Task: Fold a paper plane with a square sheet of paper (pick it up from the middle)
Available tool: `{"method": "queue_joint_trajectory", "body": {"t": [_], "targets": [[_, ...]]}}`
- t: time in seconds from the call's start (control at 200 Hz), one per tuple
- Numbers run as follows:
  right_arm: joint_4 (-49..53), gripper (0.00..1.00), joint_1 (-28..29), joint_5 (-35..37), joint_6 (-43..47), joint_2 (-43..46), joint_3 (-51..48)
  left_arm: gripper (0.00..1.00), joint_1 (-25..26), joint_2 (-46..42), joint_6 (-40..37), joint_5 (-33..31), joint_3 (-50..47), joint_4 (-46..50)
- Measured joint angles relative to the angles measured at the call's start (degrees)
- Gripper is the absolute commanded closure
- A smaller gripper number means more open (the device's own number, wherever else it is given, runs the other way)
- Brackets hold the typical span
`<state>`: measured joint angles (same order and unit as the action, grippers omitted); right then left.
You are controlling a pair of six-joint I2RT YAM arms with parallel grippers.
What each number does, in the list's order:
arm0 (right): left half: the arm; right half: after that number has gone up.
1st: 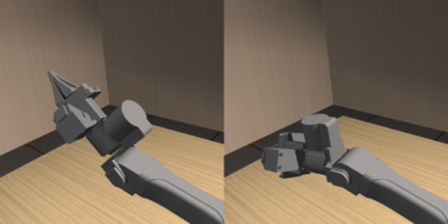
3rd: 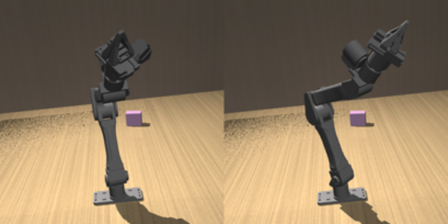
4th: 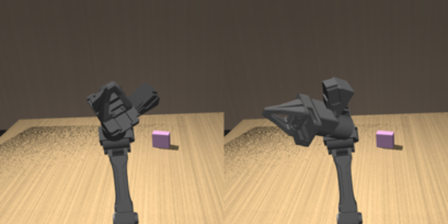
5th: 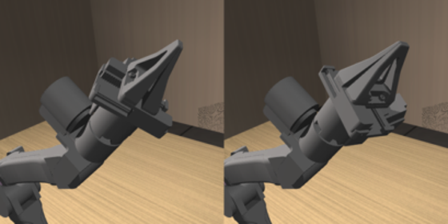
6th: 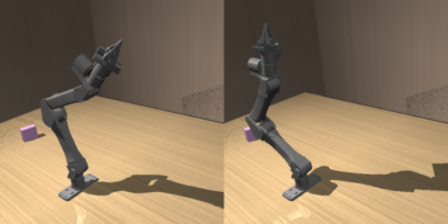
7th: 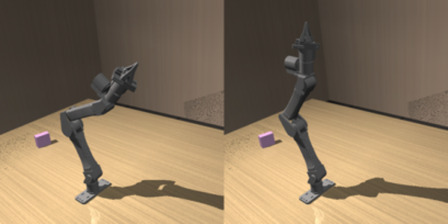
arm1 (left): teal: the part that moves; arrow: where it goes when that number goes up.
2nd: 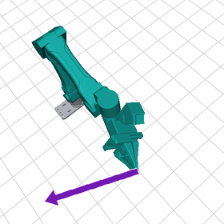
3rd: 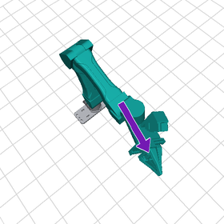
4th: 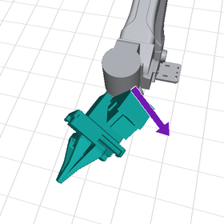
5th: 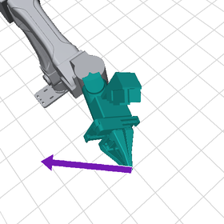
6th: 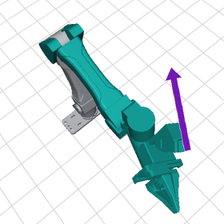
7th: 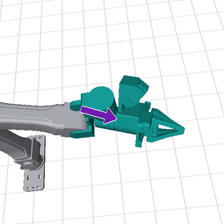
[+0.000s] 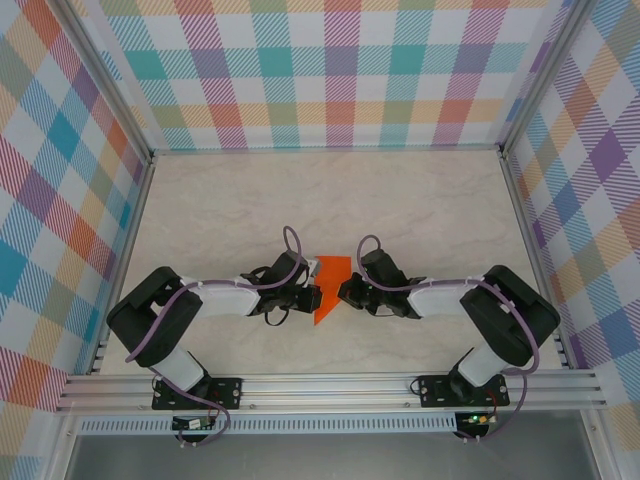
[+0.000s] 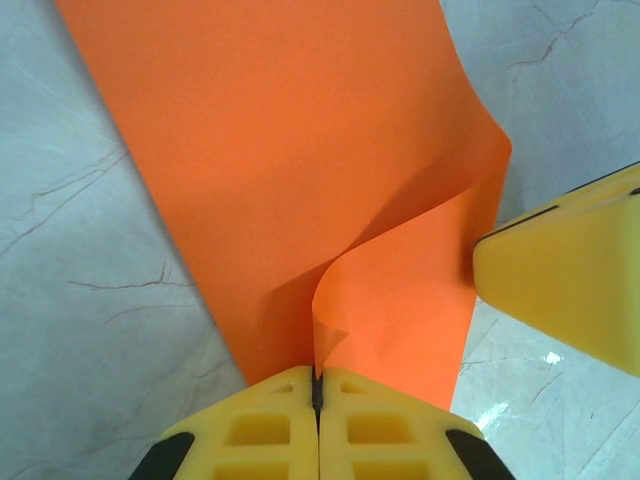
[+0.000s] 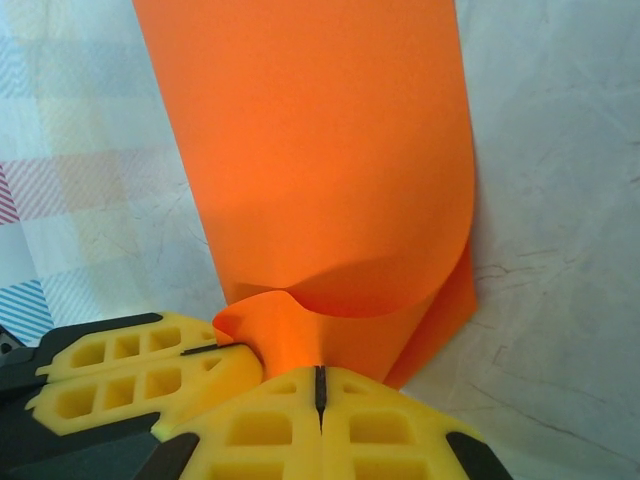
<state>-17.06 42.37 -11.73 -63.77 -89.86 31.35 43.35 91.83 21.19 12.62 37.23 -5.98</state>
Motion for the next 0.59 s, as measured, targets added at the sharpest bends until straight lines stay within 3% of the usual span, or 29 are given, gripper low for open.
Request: {"method": "queue_joint_trajectory", "body": {"t": [0.595], "targets": [[6.0,1.0,-0.9,0.6,2.6,-1.3,3.0,0.95,0.0,0.3,0.0,0.3,0.2,-0.1]]}}
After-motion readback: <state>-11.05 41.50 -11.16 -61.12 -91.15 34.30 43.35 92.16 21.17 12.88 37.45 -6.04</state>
